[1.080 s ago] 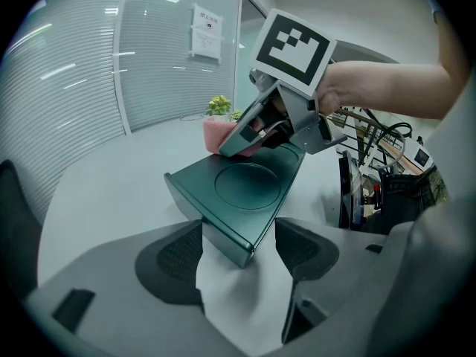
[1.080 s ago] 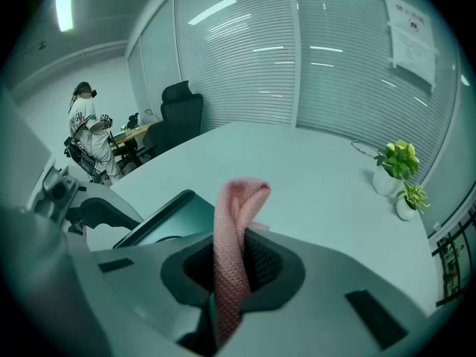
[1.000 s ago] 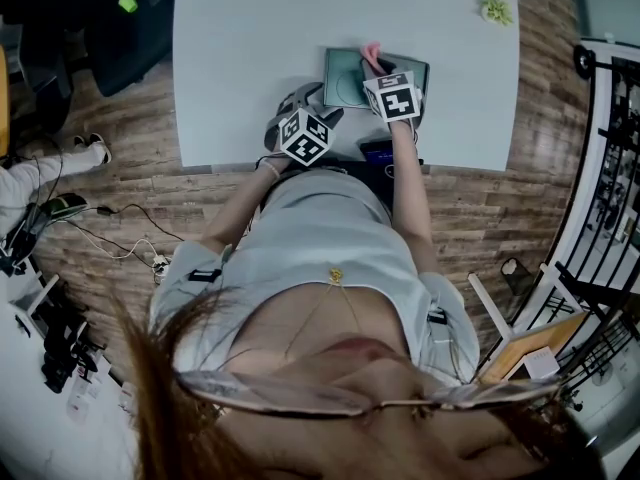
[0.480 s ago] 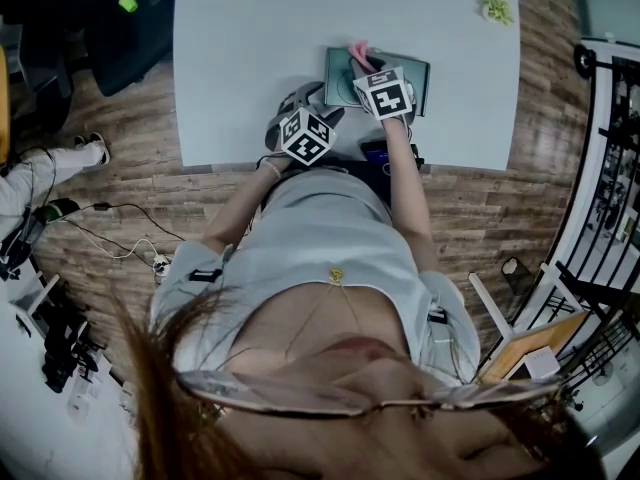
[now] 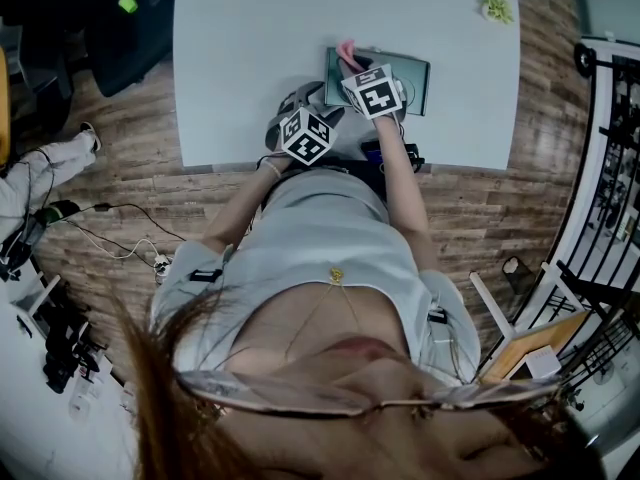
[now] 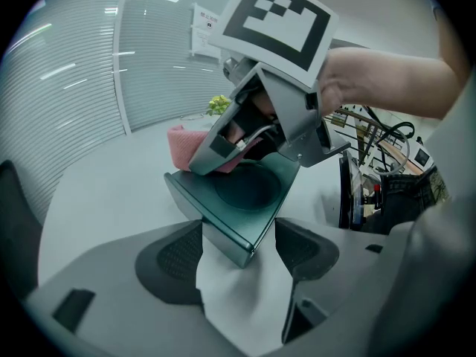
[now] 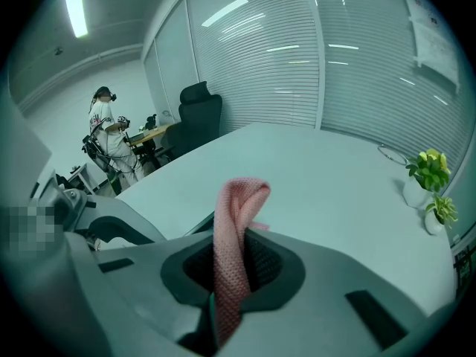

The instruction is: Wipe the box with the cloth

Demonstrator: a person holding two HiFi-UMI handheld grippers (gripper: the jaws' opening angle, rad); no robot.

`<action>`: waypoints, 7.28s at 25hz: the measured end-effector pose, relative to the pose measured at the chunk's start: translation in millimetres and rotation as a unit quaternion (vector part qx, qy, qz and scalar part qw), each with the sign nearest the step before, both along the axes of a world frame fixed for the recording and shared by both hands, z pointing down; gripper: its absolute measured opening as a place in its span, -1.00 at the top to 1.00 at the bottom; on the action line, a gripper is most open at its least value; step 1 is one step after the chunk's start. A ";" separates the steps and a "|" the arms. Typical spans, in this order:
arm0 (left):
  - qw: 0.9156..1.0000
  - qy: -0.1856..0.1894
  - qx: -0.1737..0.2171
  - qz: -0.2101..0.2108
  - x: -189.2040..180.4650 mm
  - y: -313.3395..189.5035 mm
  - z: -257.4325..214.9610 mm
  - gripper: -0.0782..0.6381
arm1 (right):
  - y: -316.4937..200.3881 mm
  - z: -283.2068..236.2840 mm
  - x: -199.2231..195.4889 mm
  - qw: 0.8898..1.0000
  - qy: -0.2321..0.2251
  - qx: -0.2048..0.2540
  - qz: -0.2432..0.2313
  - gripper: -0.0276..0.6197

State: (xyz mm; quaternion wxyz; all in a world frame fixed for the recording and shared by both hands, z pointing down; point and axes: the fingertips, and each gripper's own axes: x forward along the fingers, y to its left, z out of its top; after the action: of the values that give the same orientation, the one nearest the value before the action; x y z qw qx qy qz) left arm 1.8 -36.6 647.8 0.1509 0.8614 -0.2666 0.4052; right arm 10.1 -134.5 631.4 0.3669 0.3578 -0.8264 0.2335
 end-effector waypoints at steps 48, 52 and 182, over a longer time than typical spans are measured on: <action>1.000 -0.003 -0.003 -0.002 -0.2 0.3 -0.9 -0.08 | 39.0 -1.0 169.7 0.981 0.078 0.019 0.175 0.78; 1.000 -0.003 -0.005 -0.004 -0.4 1.0 -0.8 -0.08 | 39.6 -1.4 169.7 0.980 0.074 0.020 0.182 0.78; 1.000 0.002 -0.008 -0.005 3.7 -0.8 5.1 -0.08 | 87.9 4.0 142.5 0.982 0.042 -0.008 0.182 0.78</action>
State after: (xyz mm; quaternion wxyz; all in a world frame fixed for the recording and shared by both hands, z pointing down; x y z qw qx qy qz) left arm 5.5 -37.4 652.9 0.1603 0.8598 -0.2670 0.4046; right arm 152.6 -46.7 635.4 0.3558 0.5087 -0.7293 0.2876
